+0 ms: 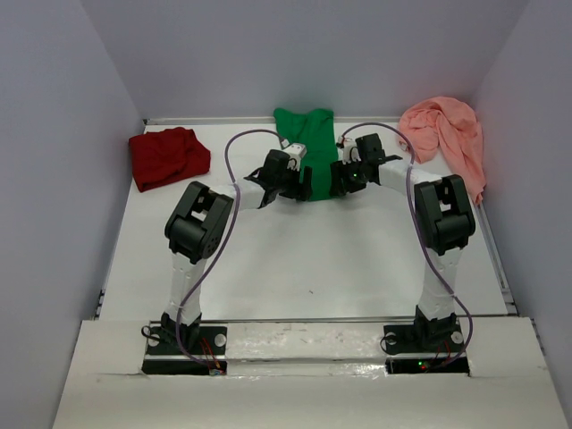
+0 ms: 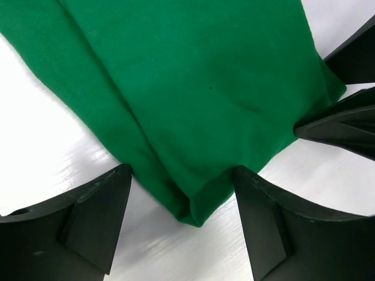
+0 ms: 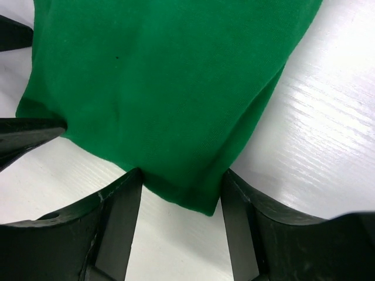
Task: Fold and stack the t-shirts
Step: Grab one side of the 2/3 rectangular tshirt with both arms
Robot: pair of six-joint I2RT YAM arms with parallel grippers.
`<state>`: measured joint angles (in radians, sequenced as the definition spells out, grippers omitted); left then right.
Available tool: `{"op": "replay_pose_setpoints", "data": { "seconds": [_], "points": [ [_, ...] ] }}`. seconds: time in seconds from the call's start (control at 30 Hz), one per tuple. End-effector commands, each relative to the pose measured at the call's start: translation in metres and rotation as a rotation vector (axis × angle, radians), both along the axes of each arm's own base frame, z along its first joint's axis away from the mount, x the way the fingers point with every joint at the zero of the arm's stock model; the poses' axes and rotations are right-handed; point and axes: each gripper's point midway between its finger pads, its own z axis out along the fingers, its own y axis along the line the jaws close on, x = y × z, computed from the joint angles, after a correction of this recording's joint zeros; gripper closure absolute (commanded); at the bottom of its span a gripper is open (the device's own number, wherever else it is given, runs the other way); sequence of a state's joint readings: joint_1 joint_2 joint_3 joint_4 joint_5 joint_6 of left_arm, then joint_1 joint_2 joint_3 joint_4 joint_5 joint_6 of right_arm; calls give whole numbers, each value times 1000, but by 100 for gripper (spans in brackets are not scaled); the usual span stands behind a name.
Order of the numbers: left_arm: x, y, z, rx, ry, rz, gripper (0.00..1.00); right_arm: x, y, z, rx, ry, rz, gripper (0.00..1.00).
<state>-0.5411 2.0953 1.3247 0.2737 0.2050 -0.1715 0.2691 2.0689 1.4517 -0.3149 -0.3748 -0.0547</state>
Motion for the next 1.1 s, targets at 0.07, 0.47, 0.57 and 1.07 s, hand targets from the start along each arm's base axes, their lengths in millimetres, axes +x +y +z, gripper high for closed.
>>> {"op": "replay_pose_setpoints", "data": {
  "seconds": [0.07, 0.47, 0.57, 1.07],
  "points": [
    [4, -14, 10, -56, 8, -25, 25, 4, 3, 30, 29, -28, 2, 42],
    [-17, -3, -24, 10, 126, -15, 83, 8, -7, 60, 23, -51, -18, 58],
    [-23, 3, -25, 36, 136, -15, 100, 2, -4, 61, 43, -27, -2, 100],
    [-68, 22, 56, 7, 38, -154, 100, -24, -1, 103, 98, -68, 40, 100]
  ]
}}
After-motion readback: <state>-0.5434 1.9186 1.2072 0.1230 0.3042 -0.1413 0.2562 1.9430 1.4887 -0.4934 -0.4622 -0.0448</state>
